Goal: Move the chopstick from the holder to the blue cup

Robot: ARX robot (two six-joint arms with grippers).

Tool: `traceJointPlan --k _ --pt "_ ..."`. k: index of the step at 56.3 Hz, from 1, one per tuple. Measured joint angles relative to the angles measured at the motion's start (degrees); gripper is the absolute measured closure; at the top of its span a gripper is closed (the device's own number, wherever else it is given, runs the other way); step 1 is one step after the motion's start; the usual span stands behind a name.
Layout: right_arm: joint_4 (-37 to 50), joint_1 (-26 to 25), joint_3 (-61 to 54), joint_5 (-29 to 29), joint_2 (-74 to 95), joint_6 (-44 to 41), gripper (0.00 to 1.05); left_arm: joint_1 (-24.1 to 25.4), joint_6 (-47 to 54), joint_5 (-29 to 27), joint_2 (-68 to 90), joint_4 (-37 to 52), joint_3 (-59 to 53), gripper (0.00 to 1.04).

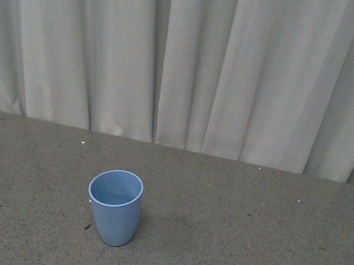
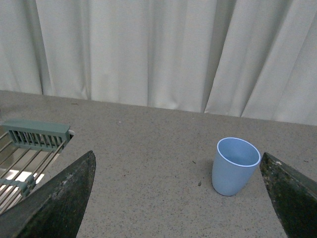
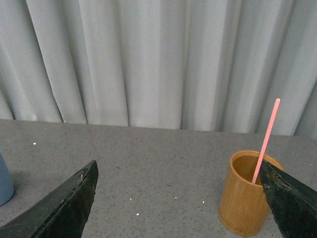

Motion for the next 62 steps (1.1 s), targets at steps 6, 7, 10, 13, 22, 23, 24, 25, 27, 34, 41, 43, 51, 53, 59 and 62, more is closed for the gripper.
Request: traceJointPlan --k 6,7,10,13,22,23,24,25,27,34,41,43,51,53,59,62 --pt "0.0 0.0 0.0 0.0 0.0 0.0 0.09 0.0 0.0 0.0 0.0 0.0 0.0 0.07" --pt "0.0 0.0 0.0 0.0 0.0 0.0 0.09 0.0 0.0 0.0 0.0 0.0 0.0 0.07" --pt "0.0 0.0 0.0 0.0 0.0 0.0 0.09 0.0 0.0 0.0 0.0 0.0 0.0 0.07" --pt "0.0 0.0 0.0 0.0 0.0 0.0 0.09 0.0 0.0 0.0 0.0 0.0 0.0 0.07" --pt "0.0 0.0 0.0 0.0 0.0 0.0 0.09 0.0 0.0 0.0 0.0 0.0 0.0 0.07" --pt "0.0 0.0 0.0 0.0 0.0 0.0 0.09 0.0 0.0 0.0 0.0 0.0 0.0 0.07" --pt "0.0 0.0 0.0 0.0 0.0 0.0 0.09 0.0 0.0 0.0 0.0 0.0 0.0 0.07" --pt "0.0 0.0 0.0 0.0 0.0 0.0 0.09 0.0 0.0 0.0 0.0 0.0 0.0 0.07" --pt "0.0 0.0 0.0 0.0 0.0 0.0 0.09 0.0 0.0 0.0 0.0 0.0 0.0 0.07" --pt "0.0 0.0 0.0 0.0 0.0 0.0 0.09 0.0 0.0 0.0 0.0 0.0 0.0 0.07" --pt "0.0 0.0 0.0 0.0 0.0 0.0 0.09 0.0 0.0 0.0 0.0 0.0 0.0 0.07" --pt "0.0 0.0 0.0 0.0 0.0 0.0 0.09 0.0 0.0 0.0 0.0 0.0 0.0 0.07" --pt "0.0 0.0 0.0 0.0 0.0 0.0 0.09 0.0 0.0 0.0 0.0 0.0 0.0 0.07" --pt "0.0 0.0 0.0 0.0 0.0 0.0 0.09 0.0 0.0 0.0 0.0 0.0 0.0 0.07" --pt "0.0 0.0 0.0 0.0 0.0 0.0 0.09 0.0 0.0 0.0 0.0 0.0 0.0 0.07" --pt "0.0 0.0 0.0 0.0 0.0 0.0 0.09 0.0 0.0 0.0 0.0 0.0 0.0 0.07"
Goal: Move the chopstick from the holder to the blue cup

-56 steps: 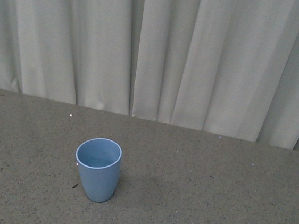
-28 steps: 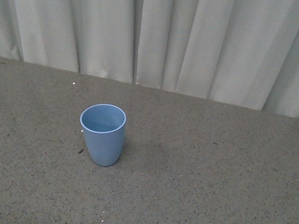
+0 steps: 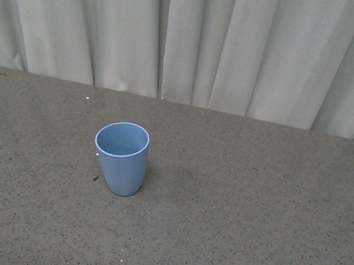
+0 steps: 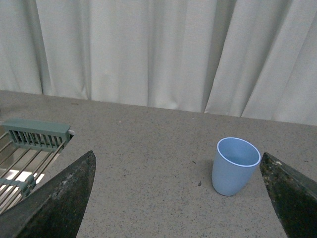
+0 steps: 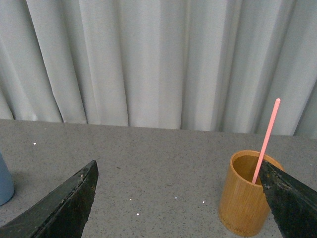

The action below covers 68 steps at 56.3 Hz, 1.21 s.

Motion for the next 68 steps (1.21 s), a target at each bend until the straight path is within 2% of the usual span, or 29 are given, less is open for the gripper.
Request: traceJointPlan --k 68 --pt "0.0 0.0 0.0 0.0 0.0 0.0 0.09 0.0 0.0 0.0 0.0 0.0 0.0 0.07"
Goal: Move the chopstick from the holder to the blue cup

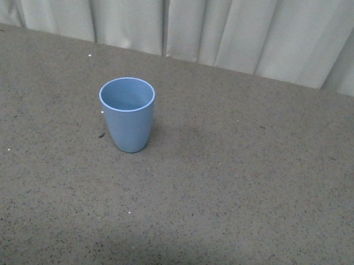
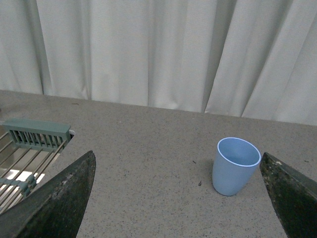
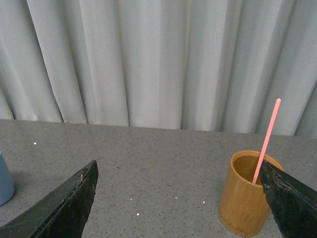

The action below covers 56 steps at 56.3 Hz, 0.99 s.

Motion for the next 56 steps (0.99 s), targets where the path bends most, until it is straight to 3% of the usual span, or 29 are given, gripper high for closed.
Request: traceJointPlan --k 29,34,38,44,56 --pt "0.0 0.0 0.0 0.0 0.0 0.0 0.09 0.04 -0.31 0.33 0.11 -0.11 0.07 0.07" --pt "0.0 0.0 0.0 0.0 0.0 0.0 0.09 1.92 -9.66 9.57 6.6 -12.11 4.39 0.07" --pt "0.0 0.0 0.0 -0.02 0.0 -0.02 0.09 1.25 -20.24 11.02 14.43 -18.16 6.36 0.07" --pt "0.0 0.0 0.0 0.0 0.0 0.0 0.09 -0.59 -28.61 9.46 22.27 -14.21 7.26 0.07" --pt "0.0 0.0 0.0 0.0 0.0 0.0 0.09 -7.85 -33.97 2.99 39.91 -2.34 12.63 0.07"
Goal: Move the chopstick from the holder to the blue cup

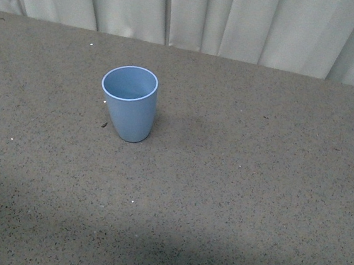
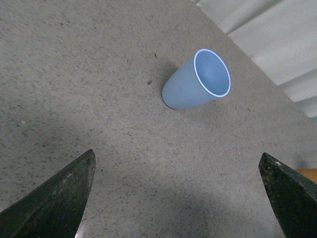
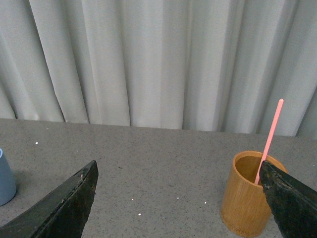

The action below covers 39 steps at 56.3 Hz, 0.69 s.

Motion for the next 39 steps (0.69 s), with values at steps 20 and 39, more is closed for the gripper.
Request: traceJointPlan --k 20,39 --pt "0.0 0.0 0.0 0.0 0.0 0.0 0.09 -11.78 -6.16 -5.86 26.82 13.18 7.52 0.07" --pt "0.0 0.0 0.0 0.0 0.0 -0.02 0.09 -11.3 -7.74 -8.02 44.17 16.2 15.06 0.07"
